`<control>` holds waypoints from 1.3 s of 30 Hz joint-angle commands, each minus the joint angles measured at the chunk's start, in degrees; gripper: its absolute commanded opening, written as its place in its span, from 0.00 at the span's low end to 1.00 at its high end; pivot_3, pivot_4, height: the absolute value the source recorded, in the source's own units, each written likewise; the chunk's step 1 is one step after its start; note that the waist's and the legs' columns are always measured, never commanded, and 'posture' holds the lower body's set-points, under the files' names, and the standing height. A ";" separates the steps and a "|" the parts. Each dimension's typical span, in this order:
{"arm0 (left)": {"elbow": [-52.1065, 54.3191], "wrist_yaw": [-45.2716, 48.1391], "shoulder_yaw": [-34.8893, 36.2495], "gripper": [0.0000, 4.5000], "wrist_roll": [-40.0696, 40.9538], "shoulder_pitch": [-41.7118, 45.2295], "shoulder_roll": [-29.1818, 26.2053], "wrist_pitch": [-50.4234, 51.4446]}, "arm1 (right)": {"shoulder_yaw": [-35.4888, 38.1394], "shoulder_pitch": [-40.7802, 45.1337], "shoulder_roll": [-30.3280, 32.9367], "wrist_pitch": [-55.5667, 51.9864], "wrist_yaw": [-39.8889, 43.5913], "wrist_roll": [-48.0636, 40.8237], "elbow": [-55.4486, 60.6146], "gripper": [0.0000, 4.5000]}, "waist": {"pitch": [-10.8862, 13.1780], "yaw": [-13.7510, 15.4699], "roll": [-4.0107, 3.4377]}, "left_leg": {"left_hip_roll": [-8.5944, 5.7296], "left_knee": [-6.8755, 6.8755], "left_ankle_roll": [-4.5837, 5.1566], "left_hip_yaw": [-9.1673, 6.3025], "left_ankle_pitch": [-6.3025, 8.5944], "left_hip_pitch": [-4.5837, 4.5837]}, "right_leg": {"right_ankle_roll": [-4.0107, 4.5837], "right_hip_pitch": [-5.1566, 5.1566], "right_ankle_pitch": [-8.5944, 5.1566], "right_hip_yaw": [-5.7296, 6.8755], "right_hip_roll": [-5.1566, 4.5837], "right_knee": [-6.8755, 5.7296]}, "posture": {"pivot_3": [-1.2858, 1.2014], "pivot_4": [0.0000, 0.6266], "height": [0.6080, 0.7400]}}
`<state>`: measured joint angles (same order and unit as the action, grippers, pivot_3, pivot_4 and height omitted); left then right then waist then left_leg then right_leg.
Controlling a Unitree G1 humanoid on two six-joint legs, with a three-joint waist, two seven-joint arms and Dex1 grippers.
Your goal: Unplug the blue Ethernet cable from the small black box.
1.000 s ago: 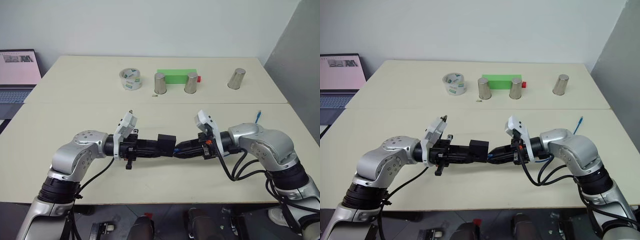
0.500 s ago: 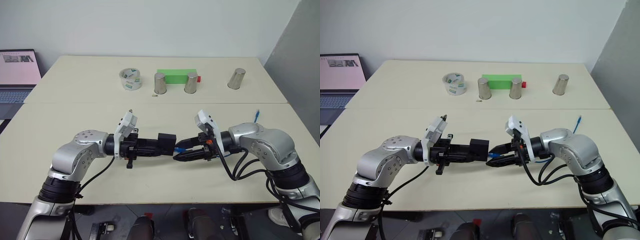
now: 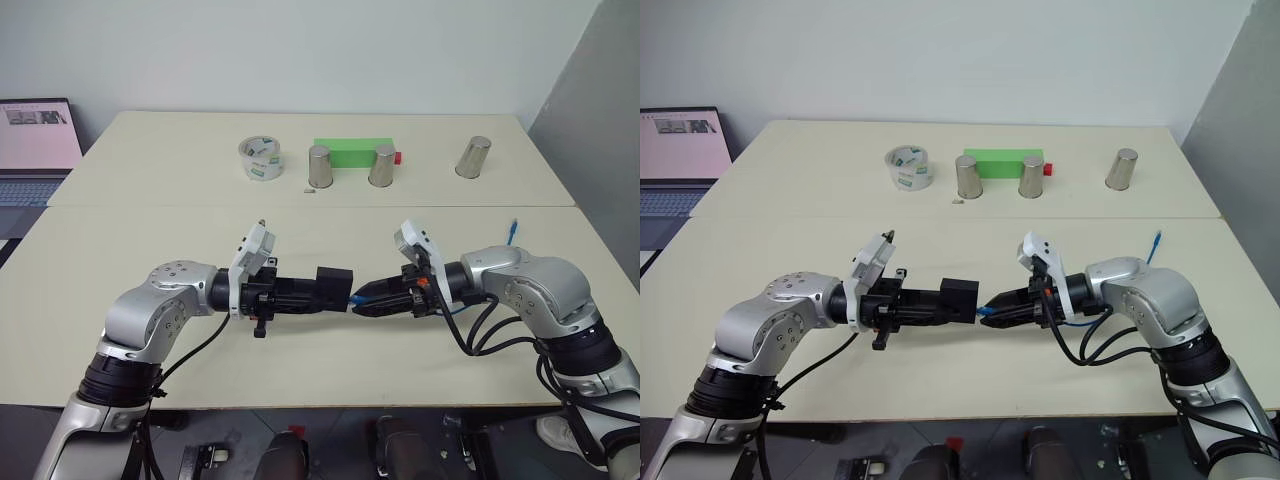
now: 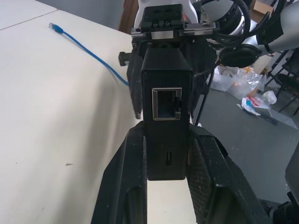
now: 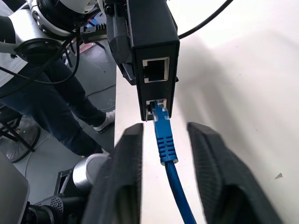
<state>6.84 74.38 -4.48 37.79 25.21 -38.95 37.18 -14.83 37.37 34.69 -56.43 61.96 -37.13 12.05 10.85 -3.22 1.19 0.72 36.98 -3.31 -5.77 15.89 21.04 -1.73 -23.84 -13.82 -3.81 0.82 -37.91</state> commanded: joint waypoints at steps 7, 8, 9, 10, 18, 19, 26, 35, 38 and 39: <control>2.95 1.30 -1.20 0.17 -0.98 -1.06 -0.47 -1.72 | 0.53 1.39 -0.38 -0.80 0.63 -0.92 1.40 0.00 | 0.00 0.00 0.00 | 0.00 0.00 0.00 0.00 0.00 0.00 | 0.00 -0.01 0.00 0.00 0.00 0.00 | 0.52 0.24 1.00; 3.15 1.45 -1.40 0.17 -1.07 -1.28 -0.56 -1.79 | 0.46 1.47 -0.43 -0.91 0.61 -0.90 1.36 0.00 | 0.00 0.00 0.00 | 0.00 0.00 0.00 0.00 0.00 0.00 | 0.00 -0.01 0.00 0.00 0.00 0.00 | 0.52 0.24 1.00; 3.28 1.46 -1.49 0.17 -1.02 -1.42 -0.53 -1.75 | 0.36 1.54 -0.44 -0.87 0.67 -0.83 1.33 0.00 | 0.00 0.00 0.00 | 0.00 0.00 0.00 0.00 0.00 0.00 | 0.00 -0.01 0.00 0.00 0.00 0.00 | 0.52 0.24 1.00; 3.33 1.37 -1.50 0.17 -0.93 -1.50 -0.43 -1.72 | 0.24 1.64 -0.48 -0.70 0.70 -0.67 1.26 0.00 | 0.00 0.00 0.00 | 0.00 0.00 0.00 -0.01 0.00 0.01 | 0.00 -0.01 0.00 0.00 0.00 0.00 | 0.52 0.24 1.00; 2.78 0.96 -0.97 0.17 -0.87 -1.51 -0.24 -1.77 | -0.98 0.71 1.08 2.83 3.17 0.94 2.52 0.18 | 0.00 0.00 0.00 | 0.00 0.00 0.00 0.00 0.00 0.02 | 0.00 -0.02 0.00 0.00 0.00 0.00 | 0.52 0.24 1.00; 2.71 0.94 -0.93 0.17 -0.88 -1.50 -0.28 -1.78 | -1.11 0.54 1.41 3.01 3.38 1.03 2.76 0.25 | 0.00 0.00 0.00 | 0.00 0.00 0.00 0.01 0.00 0.02 | 0.00 -0.02 0.00 0.00 0.00 0.00 | 0.52 0.24 1.00; 2.26 0.93 -1.27 0.17 -1.08 -1.12 -0.17 -2.04 | -0.66 0.19 1.49 1.75 3.59 0.15 3.37 0.35 | 0.00 0.00 0.00 | 0.00 0.00 0.00 0.01 0.00 0.03 | 0.00 -0.04 0.00 0.00 0.00 0.00 | 0.52 0.24 1.00; 2.19 0.86 -1.33 0.17 -0.99 -1.15 -0.11 -2.16 | -0.92 0.53 0.35 1.92 2.06 1.16 1.79 0.35 | 0.00 0.00 0.00 | 0.00 0.00 0.00 0.01 0.00 0.04 | 0.00 -0.04 0.00 -0.01 0.00 0.00 | 0.52 0.24 1.00; 2.20 0.83 -1.30 0.17 -0.98 -1.27 -0.11 -2.21 | -1.22 0.45 0.61 2.23 2.47 1.44 1.80 0.31 | 0.00 0.00 0.00 | 0.00 0.00 0.00 0.01 0.00 0.04 | 0.00 -0.05 0.00 0.00 0.00 0.00 | 0.52 0.24 1.00; 2.18 0.80 -1.26 0.17 -0.96 -1.29 -0.10 -2.21 | -1.28 0.41 0.71 2.33 2.62 1.54 1.78 0.27 | 0.00 0.01 0.00 | 0.00 0.00 0.00 0.01 0.00 0.04 | 0.00 -0.05 0.00 0.00 0.00 0.00 | 0.52 0.24 1.00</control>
<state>7.94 74.56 -6.37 36.59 23.58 -39.07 35.81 -16.62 37.16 35.13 -54.69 64.13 -35.31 13.05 10.85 -3.21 1.19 0.72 36.98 -3.31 -5.76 15.89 21.08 -1.73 -23.89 -13.82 -3.82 0.82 -37.92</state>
